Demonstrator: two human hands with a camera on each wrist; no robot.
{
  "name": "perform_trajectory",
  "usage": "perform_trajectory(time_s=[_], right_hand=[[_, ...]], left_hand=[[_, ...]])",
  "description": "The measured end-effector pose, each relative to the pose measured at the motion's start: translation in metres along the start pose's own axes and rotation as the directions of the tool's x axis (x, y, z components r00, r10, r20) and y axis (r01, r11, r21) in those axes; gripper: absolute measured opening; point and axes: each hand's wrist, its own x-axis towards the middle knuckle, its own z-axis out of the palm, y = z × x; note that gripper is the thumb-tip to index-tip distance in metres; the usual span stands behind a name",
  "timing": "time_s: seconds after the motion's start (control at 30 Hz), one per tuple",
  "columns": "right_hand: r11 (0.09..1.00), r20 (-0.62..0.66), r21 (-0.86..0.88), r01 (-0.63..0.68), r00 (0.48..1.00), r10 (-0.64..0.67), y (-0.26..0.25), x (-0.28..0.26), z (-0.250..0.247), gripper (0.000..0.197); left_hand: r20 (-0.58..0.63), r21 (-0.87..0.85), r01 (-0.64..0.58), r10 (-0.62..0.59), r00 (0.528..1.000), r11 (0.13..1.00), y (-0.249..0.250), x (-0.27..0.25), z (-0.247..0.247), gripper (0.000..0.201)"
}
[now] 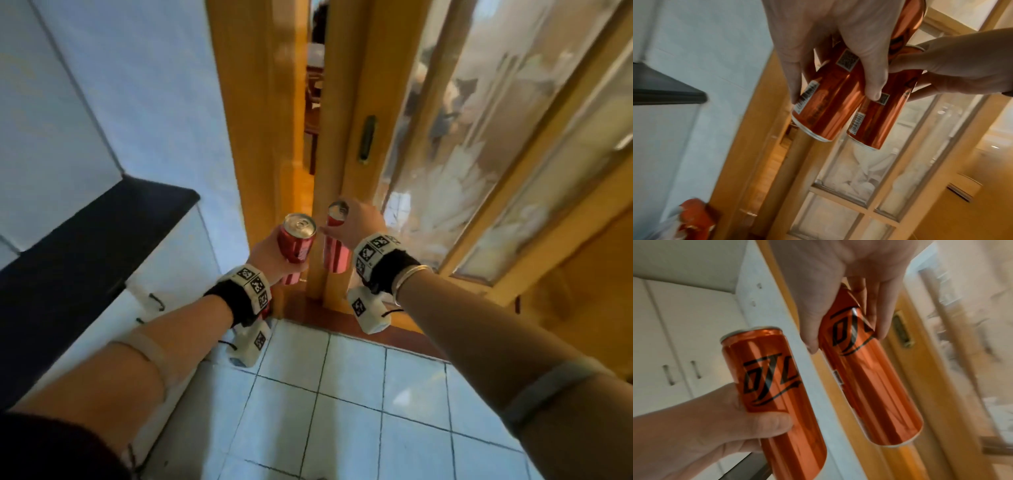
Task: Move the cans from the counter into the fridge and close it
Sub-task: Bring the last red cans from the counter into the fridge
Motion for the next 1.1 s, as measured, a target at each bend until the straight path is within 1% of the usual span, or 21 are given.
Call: perform_trajectory(time_s=[0.13, 0.23, 0.3, 0.4, 0.47, 0.53, 0.6, 0.67, 0.77, 0.9, 0.97, 1.03, 1.1], right_hand=[[0.99, -0.1, 0.027, -0.142, 0.985, 0.144, 0.076, 0.009, -0.045, 0.057], [0.971, -0.168, 0.027, -0.239, 0.956, 0.241, 0.129, 0.011, -0.078, 0.059], [0.954, -0.207, 0.035, -0.299, 0.931, 0.299, 0.16, 0.011, -0.097, 0.06], [0.915, -0.253, 0.065, -0.398, 0.881, 0.401, 0.206, 0.01, -0.123, 0.059], [0.887, -0.287, 0.069, -0.457, 0.842, 0.457, 0.236, 0.01, -0.141, 0.058], [0.85, -0.326, 0.08, -0.52, 0.793, 0.516, 0.262, 0.01, -0.158, 0.058], [0.802, -0.371, 0.091, -0.59, 0.728, 0.577, 0.288, 0.006, -0.178, 0.061], [0.748, -0.412, 0.11, -0.654, 0.655, 0.634, 0.31, 0.002, -0.198, 0.063], [0.662, -0.466, 0.169, -0.73, 0.533, 0.706, 0.341, -0.007, -0.224, 0.064], [0.567, -0.539, 0.25, -0.785, 0.373, 0.755, 0.377, -0.031, -0.25, 0.063], [0.519, -0.556, 0.284, -0.807, 0.302, 0.774, 0.394, -0.045, -0.262, 0.064], [0.481, -0.58, 0.301, -0.823, 0.242, 0.778, 0.412, -0.062, -0.275, 0.063], [0.459, -0.602, 0.328, -0.826, 0.191, 0.775, 0.429, -0.082, -0.289, 0.061]], left_hand=[[0.128, -0.056, -0.098, 0.105, 0.986, 0.994, 0.056, 0.046, 0.06, 0.084], [0.225, -0.091, -0.15, 0.167, 0.96, 0.984, 0.1, 0.071, 0.107, 0.081], [0.277, -0.152, -0.198, 0.234, 0.932, 0.968, 0.127, 0.086, 0.136, 0.081], [0.357, -0.116, -0.291, 0.313, 0.88, 0.95, 0.166, 0.108, 0.181, 0.081], [0.403, -0.115, -0.36, 0.375, 0.835, 0.926, 0.192, 0.122, 0.21, 0.079], [0.455, -0.127, -0.432, 0.44, 0.774, 0.893, 0.218, 0.135, 0.236, 0.08], [0.52, -0.139, -0.506, 0.498, 0.694, 0.851, 0.248, 0.147, 0.263, 0.084], [0.572, -0.131, -0.562, 0.525, 0.63, 0.817, 0.277, 0.157, 0.287, 0.085], [0.616, -0.164, -0.631, 0.579, 0.534, 0.758, 0.321, 0.165, 0.321, 0.083], [0.686, -0.257, -0.667, 0.618, 0.383, 0.699, 0.372, 0.158, 0.365, 0.084], [0.711, -0.294, -0.675, 0.627, 0.318, 0.677, 0.395, 0.148, 0.385, 0.084], [0.734, -0.336, -0.673, 0.631, 0.252, 0.659, 0.417, 0.135, 0.407, 0.082], [0.758, -0.388, -0.645, 0.626, 0.183, 0.658, 0.438, 0.121, 0.431, 0.08]])
